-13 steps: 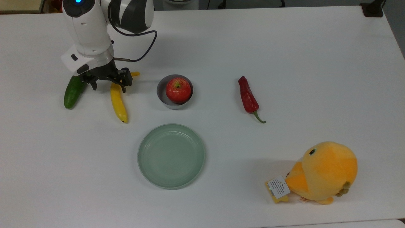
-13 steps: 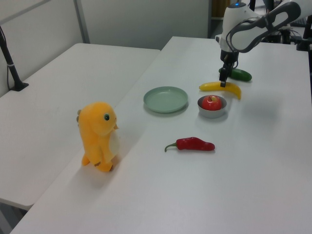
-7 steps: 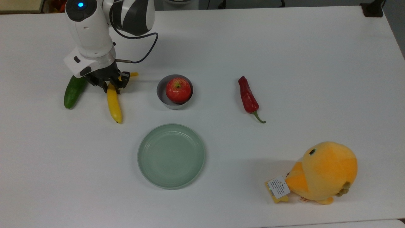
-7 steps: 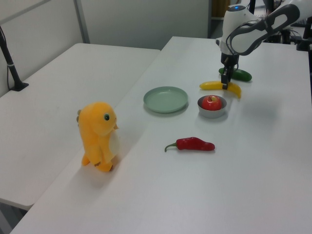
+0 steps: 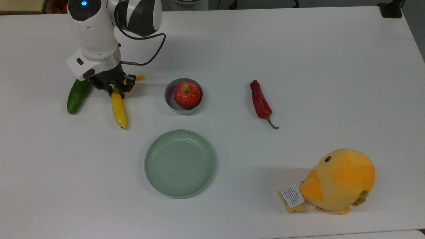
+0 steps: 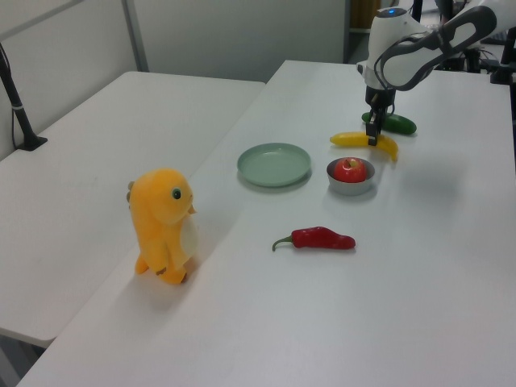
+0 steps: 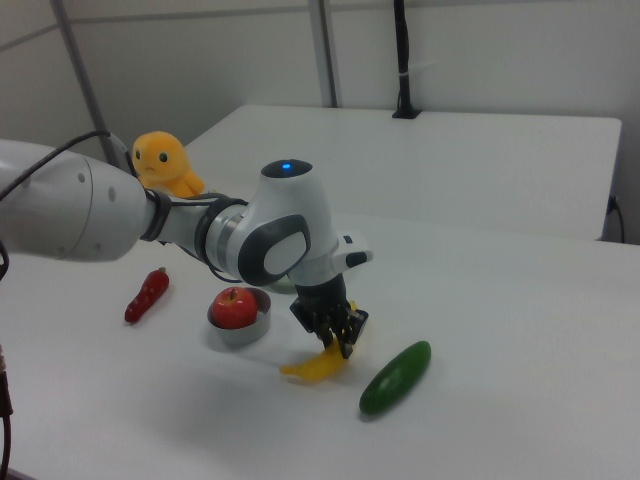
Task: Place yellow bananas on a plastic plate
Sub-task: 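Close the gripper on the banana's stem end, then lift the banana and carry it over the green plate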
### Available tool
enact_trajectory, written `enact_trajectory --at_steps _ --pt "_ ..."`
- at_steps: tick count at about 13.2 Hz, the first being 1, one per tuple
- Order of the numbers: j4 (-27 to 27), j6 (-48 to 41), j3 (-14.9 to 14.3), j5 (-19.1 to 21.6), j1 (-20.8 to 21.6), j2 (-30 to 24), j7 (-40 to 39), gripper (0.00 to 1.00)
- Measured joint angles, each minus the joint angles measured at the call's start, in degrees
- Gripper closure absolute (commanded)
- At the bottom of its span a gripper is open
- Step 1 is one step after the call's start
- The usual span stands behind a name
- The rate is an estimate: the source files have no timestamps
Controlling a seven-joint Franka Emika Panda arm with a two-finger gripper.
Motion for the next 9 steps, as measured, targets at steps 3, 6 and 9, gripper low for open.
enact_trajectory --at_steps 3,6,9 --pt "0.99 -1.13 -0.03 0.04 -0.22 -1.5 0.0 0.99" --pt "5.05 -7.39 -0.03 1.04 -0.6 -2.72 0.04 0.99" --pt "10.26 -12.31 -0.03 4.7 -0.57 -3.3 2.43 0.99"
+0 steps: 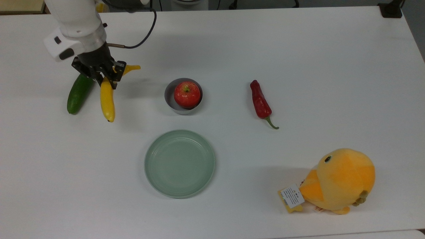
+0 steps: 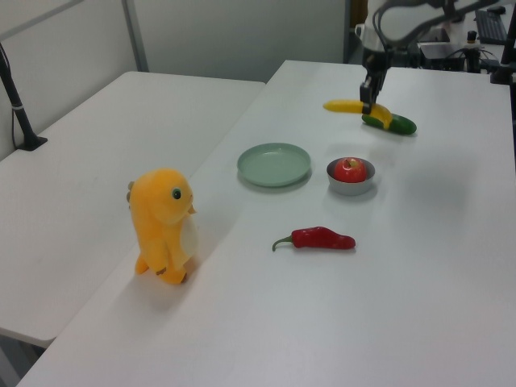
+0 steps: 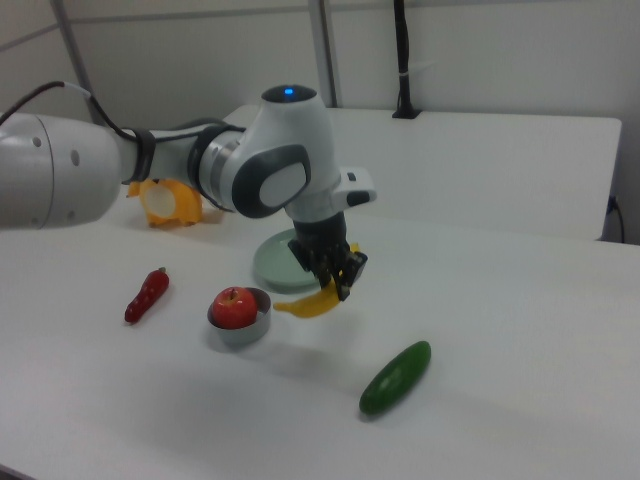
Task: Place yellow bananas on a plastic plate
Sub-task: 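Lift the banana and carry it over the green plate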
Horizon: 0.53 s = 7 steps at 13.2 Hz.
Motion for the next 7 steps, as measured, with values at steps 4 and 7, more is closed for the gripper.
enact_trajectory --at_steps 4,7 --pt "4.31 -1.88 0.2 0.72 1.71 -0.01 13.81 0.98" --pt "5.46 -1.88 0.37 0.72 7.18 0.6 30.81 0.98"
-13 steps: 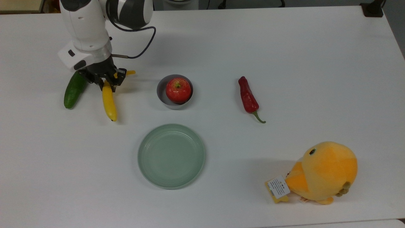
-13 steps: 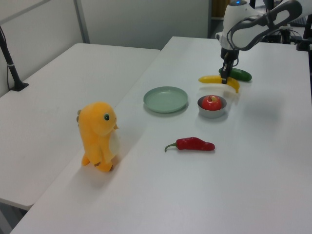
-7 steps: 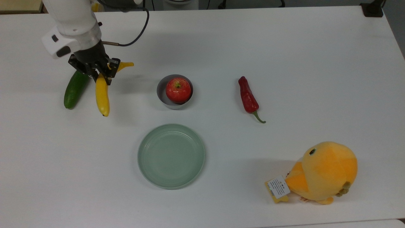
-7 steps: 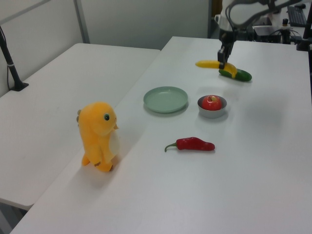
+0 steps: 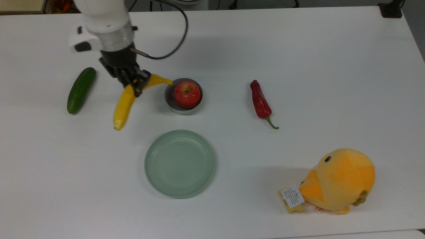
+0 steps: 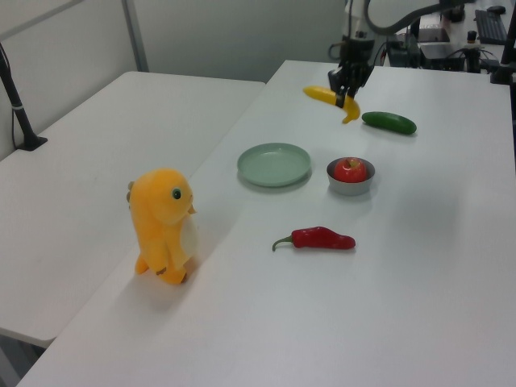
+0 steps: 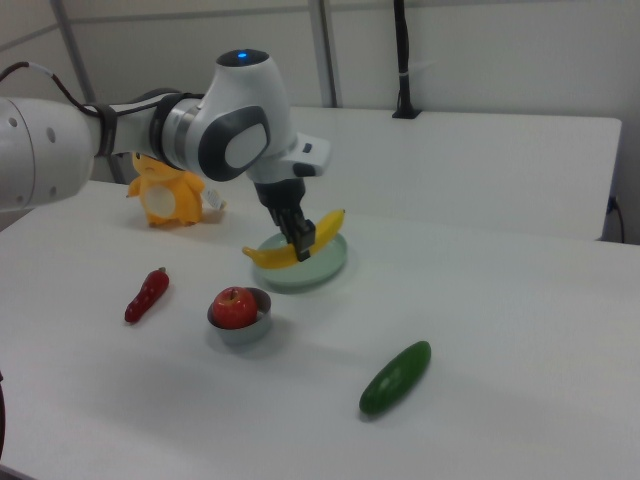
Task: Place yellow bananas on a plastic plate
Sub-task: 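Lift the banana and carry it over the green plate, then lower the banana onto the plate and open the gripper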
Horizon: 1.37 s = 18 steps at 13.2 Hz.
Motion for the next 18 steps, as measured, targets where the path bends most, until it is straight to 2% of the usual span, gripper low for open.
enact_trajectory --at_steps 2,4,6,9,14,17,18 --pt "1.44 0.0 0.03 -0.01 2.58 1.49 7.07 0.97" --pt "5.6 0.0 0.11 -0.01 4.69 5.13 12.98 0.97" --pt "8.75 0.29 0.12 -0.01 5.33 8.11 15.5 0.97" --pt "12.4 5.76 0.3 -0.01 5.89 13.73 17.76 0.95" --pt "12.78 12.38 0.51 -0.01 6.91 17.82 17.92 0.93" --pt "12.77 14.88 0.52 -0.02 7.58 19.46 17.92 0.8" --pt "12.77 15.21 0.52 -0.02 7.63 19.84 17.92 0.66"
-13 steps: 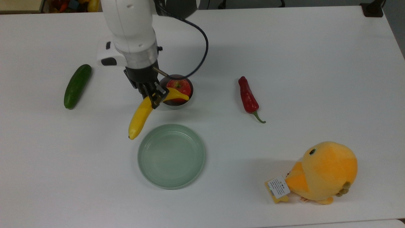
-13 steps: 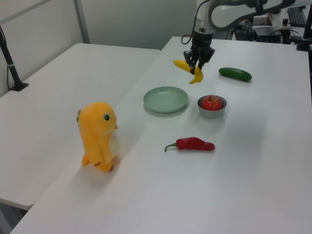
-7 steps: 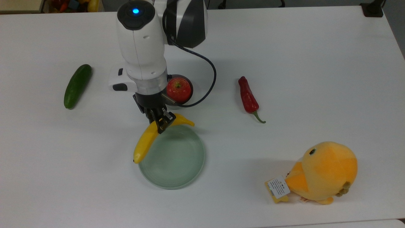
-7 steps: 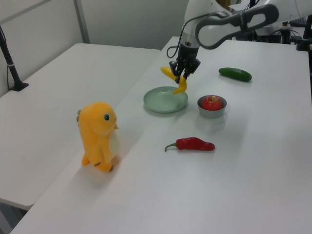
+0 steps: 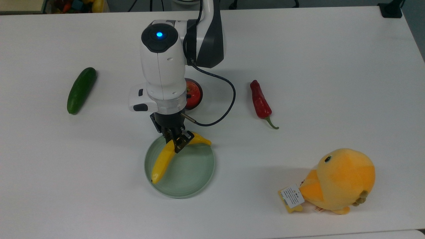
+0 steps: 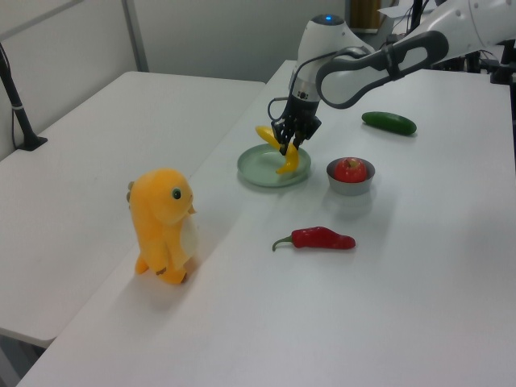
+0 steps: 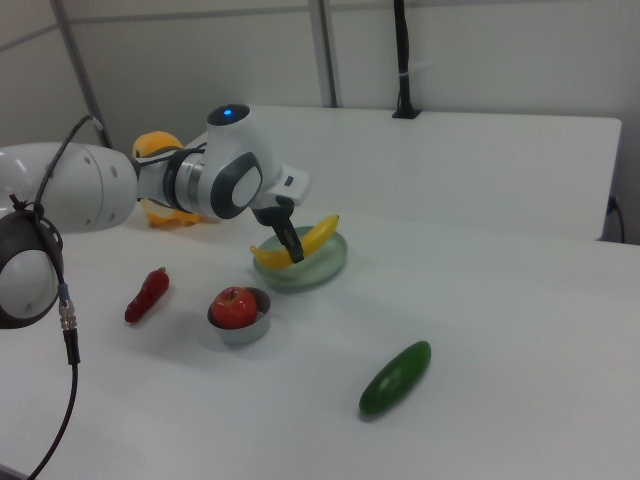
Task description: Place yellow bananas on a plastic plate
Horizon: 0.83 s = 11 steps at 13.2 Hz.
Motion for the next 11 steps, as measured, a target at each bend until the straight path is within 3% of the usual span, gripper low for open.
enact_trajectory --at_steps 2,3,6,11 --pt "-0.01 1.04 0.0 0.0 0.11 0.75 0.0 0.29" --pt "-0.02 1.1 0.0 0.0 0.07 0.91 0.0 0.19" --pt "-0.02 1.11 0.0 0.0 0.06 0.97 0.0 0.01" --pt "0.11 1.19 0.0 0.0 0.01 0.72 0.0 0.0"
